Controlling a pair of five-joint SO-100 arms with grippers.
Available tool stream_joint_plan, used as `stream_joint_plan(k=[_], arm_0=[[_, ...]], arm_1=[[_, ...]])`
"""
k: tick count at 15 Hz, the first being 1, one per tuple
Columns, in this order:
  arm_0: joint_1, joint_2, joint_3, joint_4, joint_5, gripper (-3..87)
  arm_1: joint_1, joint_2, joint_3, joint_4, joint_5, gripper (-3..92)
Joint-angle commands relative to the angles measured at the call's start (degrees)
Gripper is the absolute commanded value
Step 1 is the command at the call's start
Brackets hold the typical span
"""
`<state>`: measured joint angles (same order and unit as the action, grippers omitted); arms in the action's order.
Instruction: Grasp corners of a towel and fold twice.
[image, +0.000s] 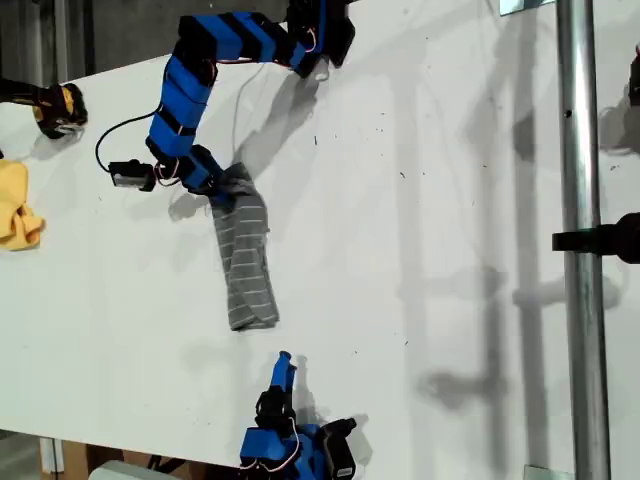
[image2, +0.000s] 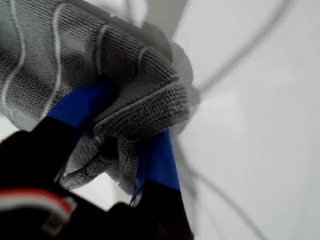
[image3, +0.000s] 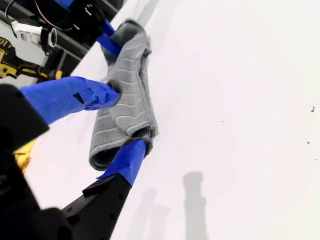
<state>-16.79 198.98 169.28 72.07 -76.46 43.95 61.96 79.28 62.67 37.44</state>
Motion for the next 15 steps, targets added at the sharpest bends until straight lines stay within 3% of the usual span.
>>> stream_joint_plan(k=[1,4,8,12,14,15], arm_0=[[-0.97,0.44,-1.23,0.18,-0.53,17.3],[-0.97,0.44,-1.67,0.62,-0.26,17.0],[-1.23,0.44,-1.32,0.35,0.00,17.0],[-2.29,0.44,-1.05,-0.88,1.05,16.4],[-2.37,0.44,-1.05,-0.79,1.14,16.3],[-2.37,0.44,-0.79,-0.88,1.14,16.2]], arm_1=[[-2.46,1.23,-3.16,1.67,0.62,-0.1],[-1.76,9.84,3.52,8.88,2.64,-0.1],[2.64,38.23,22.24,21.62,7.82,-0.1],[2.20,60.73,29.09,35.51,13.10,-0.2],[-2.11,64.07,29.36,37.00,18.90,-0.2],[-1.93,64.95,32.78,33.66,19.69,-0.2]])
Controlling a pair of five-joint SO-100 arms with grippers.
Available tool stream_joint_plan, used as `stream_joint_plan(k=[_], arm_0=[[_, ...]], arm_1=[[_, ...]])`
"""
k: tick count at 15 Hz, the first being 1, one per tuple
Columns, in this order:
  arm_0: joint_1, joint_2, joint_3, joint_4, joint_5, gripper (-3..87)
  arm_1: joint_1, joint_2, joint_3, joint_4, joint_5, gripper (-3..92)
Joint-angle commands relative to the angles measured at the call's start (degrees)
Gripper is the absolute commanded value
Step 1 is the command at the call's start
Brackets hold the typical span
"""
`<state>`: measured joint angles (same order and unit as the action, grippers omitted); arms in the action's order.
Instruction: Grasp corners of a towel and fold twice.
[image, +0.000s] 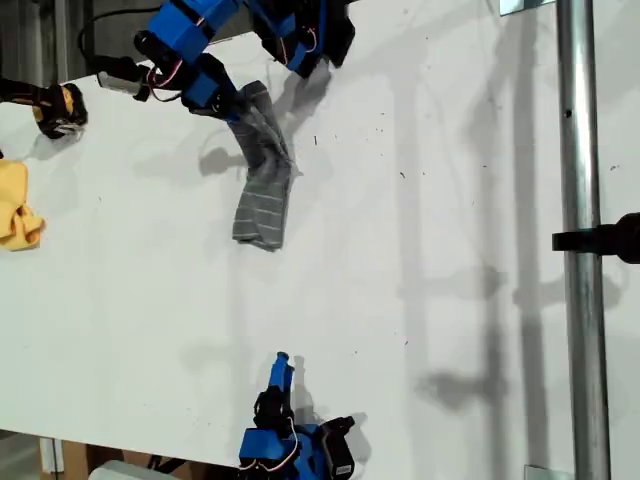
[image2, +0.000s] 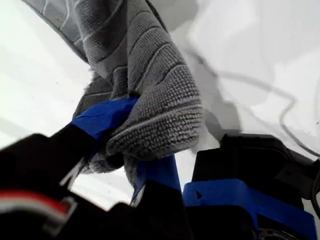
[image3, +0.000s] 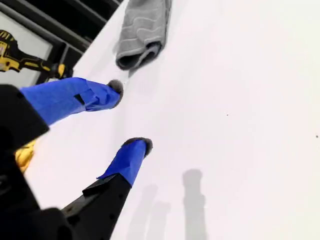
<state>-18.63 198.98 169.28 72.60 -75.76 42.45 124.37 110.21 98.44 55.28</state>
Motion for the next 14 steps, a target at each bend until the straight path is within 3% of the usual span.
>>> stream_joint_plan(k=[1,4,10,14], arm_0=[[-0.53,0.44,-0.79,-1.49,0.53,16.2],[-0.53,0.44,-0.62,-1.05,0.53,16.2],[-0.53,0.44,-0.97,-0.79,0.70,16.2],[-0.62,0.44,-1.23,0.00,0.44,16.3]], arm_1=[[-1.32,3.16,4.48,-5.89,2.55,-0.2],[-5.27,-0.62,-2.02,-14.41,2.99,-0.2],[-10.11,-37.35,-31.82,-24.61,0.44,-0.2],[-13.36,-53.09,-40.08,-33.84,0.97,-0.2]])
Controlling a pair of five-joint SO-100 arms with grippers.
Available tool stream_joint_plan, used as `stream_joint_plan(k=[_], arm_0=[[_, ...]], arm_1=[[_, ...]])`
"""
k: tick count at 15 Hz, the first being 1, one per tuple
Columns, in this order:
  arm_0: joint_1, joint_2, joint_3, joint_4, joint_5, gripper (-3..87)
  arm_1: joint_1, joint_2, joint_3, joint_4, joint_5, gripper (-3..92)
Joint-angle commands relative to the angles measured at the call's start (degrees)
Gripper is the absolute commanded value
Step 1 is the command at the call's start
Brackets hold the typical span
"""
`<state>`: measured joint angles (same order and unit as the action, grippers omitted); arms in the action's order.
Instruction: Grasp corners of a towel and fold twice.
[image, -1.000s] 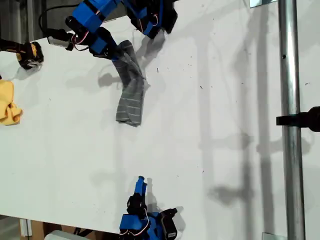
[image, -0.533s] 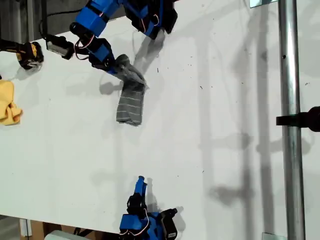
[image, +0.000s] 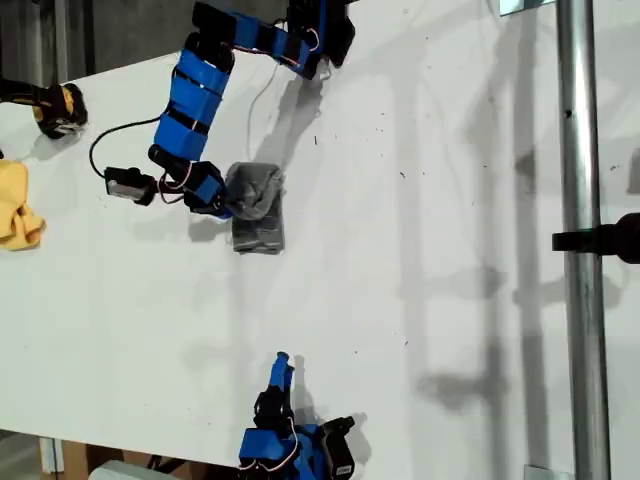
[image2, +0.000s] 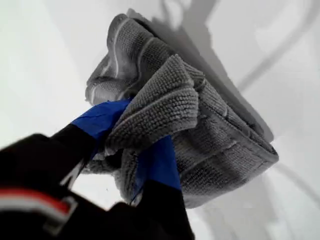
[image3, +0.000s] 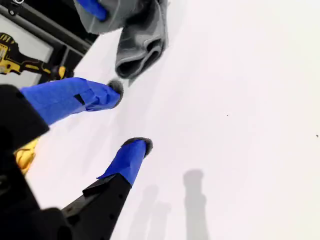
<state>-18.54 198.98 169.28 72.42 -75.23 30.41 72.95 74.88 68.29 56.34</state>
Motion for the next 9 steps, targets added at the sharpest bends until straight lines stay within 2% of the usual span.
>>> stream_joint_plan(k=[1,3,4,7,8,9], arm_0=[[-0.70,0.44,-1.23,0.09,-0.09,16.3],[-0.79,0.44,-1.14,-0.18,-0.09,16.4],[-0.79,0.44,-1.05,-0.18,-0.09,16.4],[-0.79,0.44,-0.79,-0.70,-0.44,16.4],[-0.79,0.44,-0.62,-1.14,-0.44,16.4],[-0.79,0.44,-0.35,-1.32,-0.62,16.5]], arm_1=[[-2.02,-4.75,-4.83,-6.68,0.09,-0.2],[-2.55,-12.83,-6.94,-9.67,1.05,-0.2],[-2.72,-16.26,-9.05,-9.40,1.14,4.9],[-3.08,-17.84,-13.18,-6.68,0.79,31.3],[-2.99,-16.35,-14.59,-4.83,0.53,37.5],[-2.90,-12.92,-14.77,-4.13,0.00,38.8]])
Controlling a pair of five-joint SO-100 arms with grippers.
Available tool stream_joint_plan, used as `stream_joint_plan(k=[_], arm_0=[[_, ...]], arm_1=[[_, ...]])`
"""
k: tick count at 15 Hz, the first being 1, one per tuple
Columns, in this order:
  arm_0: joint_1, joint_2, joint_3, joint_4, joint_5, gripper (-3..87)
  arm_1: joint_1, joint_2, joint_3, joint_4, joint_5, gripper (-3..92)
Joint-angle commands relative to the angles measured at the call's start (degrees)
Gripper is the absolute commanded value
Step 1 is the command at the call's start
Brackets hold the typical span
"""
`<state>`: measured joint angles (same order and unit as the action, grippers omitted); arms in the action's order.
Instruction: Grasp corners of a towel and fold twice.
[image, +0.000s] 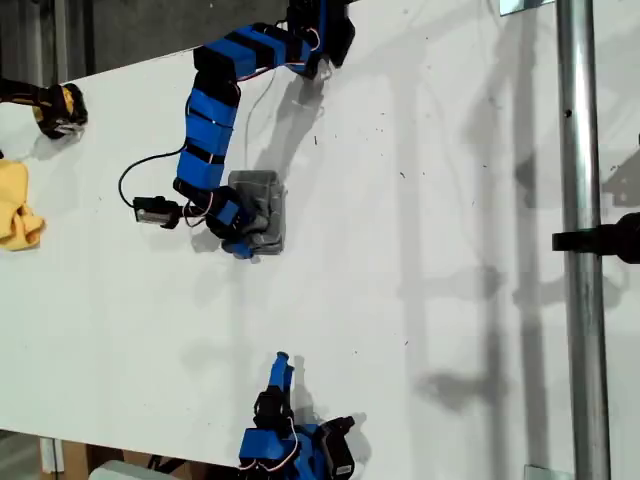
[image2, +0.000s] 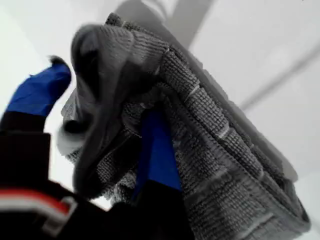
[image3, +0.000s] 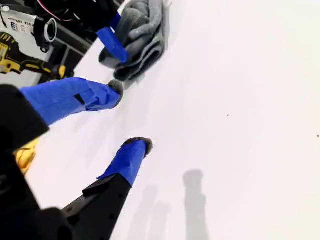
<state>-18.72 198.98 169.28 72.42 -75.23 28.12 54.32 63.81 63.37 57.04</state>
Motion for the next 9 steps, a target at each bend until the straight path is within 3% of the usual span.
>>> stream_joint_plan(k=[1,5,7,9], arm_0=[[-0.62,0.44,-0.09,-1.41,-0.79,16.7],[-0.53,0.44,0.35,-0.97,-1.32,16.4],[-0.35,0.44,0.70,-0.97,-1.32,15.9],[0.26,0.44,2.46,-2.46,-3.25,2.9]], arm_1=[[-0.44,10.11,-3.69,1.32,-1.58,36.8],[2.29,34.37,1.76,5.62,-2.11,16.0],[5.19,49.13,12.74,10.20,-2.11,14.5],[6.68,64.16,31.99,11.95,-1.58,6.2]])
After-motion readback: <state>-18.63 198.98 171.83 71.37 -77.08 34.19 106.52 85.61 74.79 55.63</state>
